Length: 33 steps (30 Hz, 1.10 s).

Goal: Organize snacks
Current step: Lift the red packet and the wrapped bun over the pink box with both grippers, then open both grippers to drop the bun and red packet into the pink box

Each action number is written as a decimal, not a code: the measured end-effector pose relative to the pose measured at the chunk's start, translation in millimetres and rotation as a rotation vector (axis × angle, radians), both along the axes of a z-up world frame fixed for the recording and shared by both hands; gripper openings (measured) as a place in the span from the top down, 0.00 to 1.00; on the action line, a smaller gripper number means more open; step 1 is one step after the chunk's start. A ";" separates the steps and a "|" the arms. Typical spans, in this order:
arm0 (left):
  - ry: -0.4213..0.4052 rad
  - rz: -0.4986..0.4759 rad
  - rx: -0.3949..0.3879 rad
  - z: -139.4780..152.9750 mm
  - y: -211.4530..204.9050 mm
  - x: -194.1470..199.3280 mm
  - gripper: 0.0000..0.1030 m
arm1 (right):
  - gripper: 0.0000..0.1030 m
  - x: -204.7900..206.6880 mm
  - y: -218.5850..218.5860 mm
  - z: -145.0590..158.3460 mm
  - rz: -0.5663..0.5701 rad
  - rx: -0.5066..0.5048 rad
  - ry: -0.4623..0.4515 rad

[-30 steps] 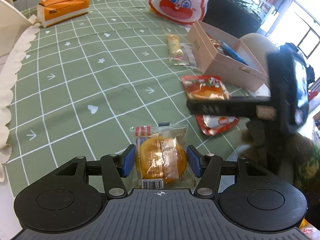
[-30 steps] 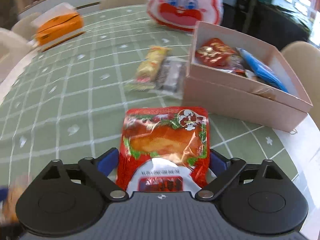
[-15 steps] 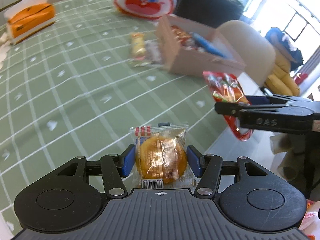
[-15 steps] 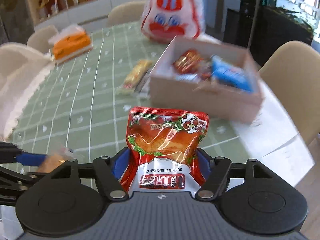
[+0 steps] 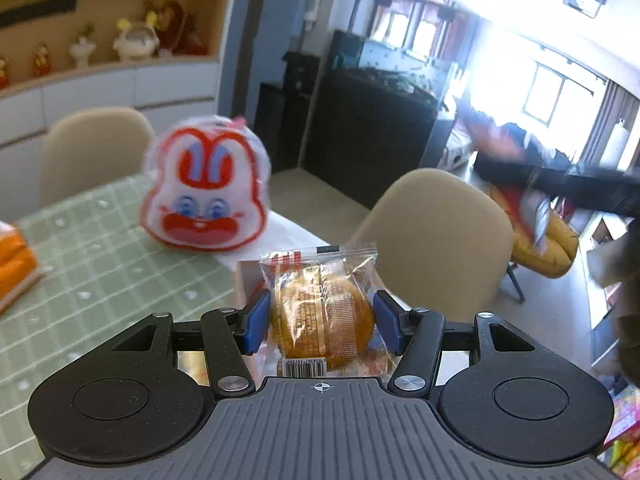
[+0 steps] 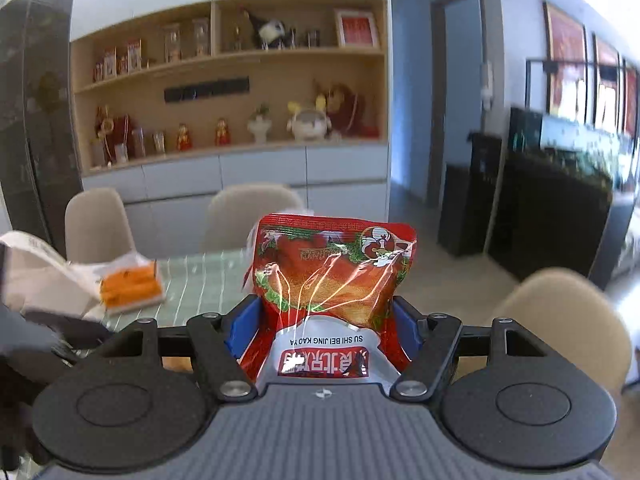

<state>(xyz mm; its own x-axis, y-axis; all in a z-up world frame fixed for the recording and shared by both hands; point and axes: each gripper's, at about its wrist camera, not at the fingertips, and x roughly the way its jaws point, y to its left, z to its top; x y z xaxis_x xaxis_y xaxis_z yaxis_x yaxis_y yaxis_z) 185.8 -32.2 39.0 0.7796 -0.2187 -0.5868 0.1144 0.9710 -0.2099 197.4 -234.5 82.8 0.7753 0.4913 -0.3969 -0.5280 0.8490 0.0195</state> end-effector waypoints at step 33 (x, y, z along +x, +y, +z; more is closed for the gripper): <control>0.228 0.371 -0.070 -144.1 101.8 31.6 0.42 | 0.22 142.9 98.3 -177.4 0.151 -0.266 0.478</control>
<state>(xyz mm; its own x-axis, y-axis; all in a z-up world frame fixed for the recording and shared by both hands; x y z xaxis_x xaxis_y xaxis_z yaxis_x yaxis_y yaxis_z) 217.4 69.6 -105.1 0.6650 0.0064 -0.7469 -0.2963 0.9202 -0.2559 340.4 -136.1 -94.6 0.4081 0.4180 -0.8117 -0.6289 0.7732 0.0820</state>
